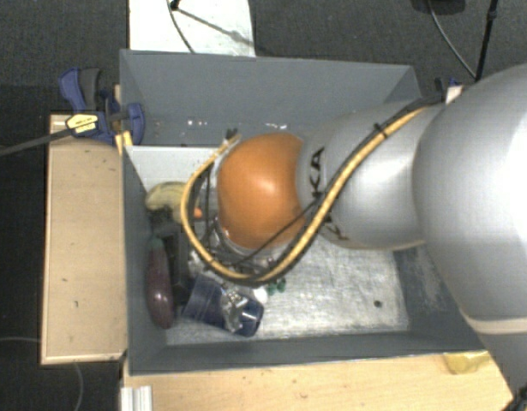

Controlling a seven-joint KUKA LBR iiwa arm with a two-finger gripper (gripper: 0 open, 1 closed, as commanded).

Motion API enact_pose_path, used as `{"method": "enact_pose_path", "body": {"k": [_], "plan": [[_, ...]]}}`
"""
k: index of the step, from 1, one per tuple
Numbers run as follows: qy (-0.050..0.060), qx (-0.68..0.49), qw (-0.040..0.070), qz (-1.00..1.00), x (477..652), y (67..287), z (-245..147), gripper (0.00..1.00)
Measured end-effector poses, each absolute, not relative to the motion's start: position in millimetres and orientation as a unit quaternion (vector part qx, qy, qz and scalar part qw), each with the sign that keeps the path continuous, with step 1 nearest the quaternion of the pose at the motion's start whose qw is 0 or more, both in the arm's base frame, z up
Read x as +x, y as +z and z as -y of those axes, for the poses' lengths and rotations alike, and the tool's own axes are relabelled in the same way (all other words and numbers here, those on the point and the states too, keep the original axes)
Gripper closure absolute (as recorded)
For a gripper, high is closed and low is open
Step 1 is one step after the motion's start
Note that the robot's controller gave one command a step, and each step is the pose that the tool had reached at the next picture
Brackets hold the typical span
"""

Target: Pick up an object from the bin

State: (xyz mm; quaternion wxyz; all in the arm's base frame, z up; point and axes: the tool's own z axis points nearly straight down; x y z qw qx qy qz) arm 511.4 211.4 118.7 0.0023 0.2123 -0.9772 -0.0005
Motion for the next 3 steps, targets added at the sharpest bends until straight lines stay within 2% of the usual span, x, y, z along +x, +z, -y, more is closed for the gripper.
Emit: {"method": "enact_pose_path", "body": {"k": [1, 3], "plan": [[0.002, 0.330, -0.013, 0.944, 503.2, 84.7, -195.3, 1.00], [0.002, 0.331, -0.011, 0.944, 501.6, 88.8, -194.9, 1.00]]}}
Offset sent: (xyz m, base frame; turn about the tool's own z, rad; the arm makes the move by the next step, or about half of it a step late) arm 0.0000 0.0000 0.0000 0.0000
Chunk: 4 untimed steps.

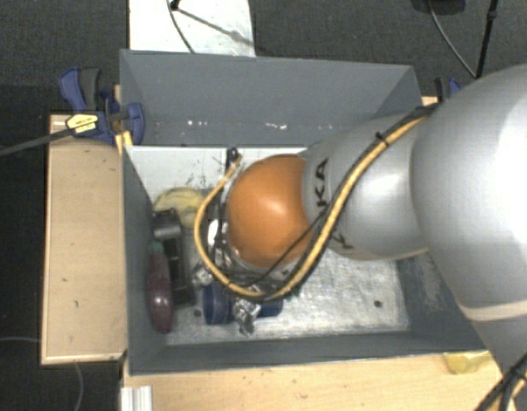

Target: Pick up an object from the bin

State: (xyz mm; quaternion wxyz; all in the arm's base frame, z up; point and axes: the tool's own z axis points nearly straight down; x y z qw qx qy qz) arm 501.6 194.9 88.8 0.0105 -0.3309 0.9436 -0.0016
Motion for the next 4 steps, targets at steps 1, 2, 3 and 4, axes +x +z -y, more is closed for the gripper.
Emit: {"method": "enact_pose_path", "body": {"k": [1, 2, 3, 4], "plan": [[0.001, -0.396, 0.001, -0.918, 484.5, 120.8, -210.1, 1.00], [0.001, -0.394, 0.001, -0.919, 484.4, 120.8, -210.1, 1.00], [0.001, -0.393, 0.001, -0.920, 484.4, 120.8, -210.1, 1.00], [0.001, -0.395, -0.002, -0.919, 484.5, 172.9, -206.4, 1.00]]}}
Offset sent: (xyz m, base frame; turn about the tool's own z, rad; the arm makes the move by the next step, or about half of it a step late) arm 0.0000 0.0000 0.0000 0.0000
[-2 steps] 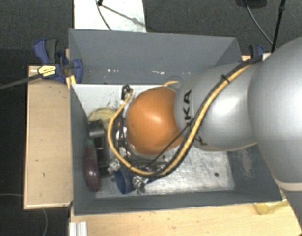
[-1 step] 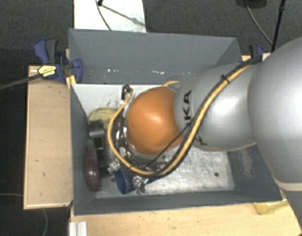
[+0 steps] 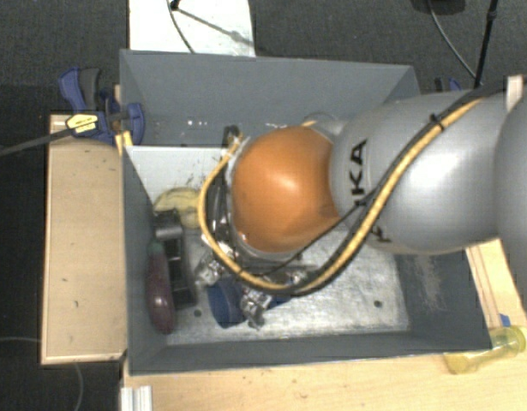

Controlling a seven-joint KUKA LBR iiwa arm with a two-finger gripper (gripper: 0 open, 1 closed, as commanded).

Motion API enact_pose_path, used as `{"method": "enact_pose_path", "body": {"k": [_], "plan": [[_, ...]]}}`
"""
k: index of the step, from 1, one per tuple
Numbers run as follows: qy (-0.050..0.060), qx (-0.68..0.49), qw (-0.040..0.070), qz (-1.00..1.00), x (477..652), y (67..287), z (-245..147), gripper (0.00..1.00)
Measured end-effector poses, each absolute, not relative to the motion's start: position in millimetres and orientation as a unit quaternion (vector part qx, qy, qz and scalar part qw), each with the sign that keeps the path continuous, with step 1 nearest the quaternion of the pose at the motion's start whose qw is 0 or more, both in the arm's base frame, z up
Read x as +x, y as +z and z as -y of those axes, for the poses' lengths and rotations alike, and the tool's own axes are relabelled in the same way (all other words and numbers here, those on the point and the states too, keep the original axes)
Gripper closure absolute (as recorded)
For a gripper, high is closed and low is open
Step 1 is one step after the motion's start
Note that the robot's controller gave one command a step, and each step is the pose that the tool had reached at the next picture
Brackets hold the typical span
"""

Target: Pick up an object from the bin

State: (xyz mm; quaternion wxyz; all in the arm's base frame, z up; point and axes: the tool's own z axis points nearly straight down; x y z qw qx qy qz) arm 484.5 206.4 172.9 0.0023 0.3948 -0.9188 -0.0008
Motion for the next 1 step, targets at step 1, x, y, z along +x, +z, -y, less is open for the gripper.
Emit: {"method": "enact_pose_path", "body": {"k": [1], "plan": [[0.000, 0.427, -0.002, 0.904, 486.0, 213.8, -222.0, 1.00]]}}
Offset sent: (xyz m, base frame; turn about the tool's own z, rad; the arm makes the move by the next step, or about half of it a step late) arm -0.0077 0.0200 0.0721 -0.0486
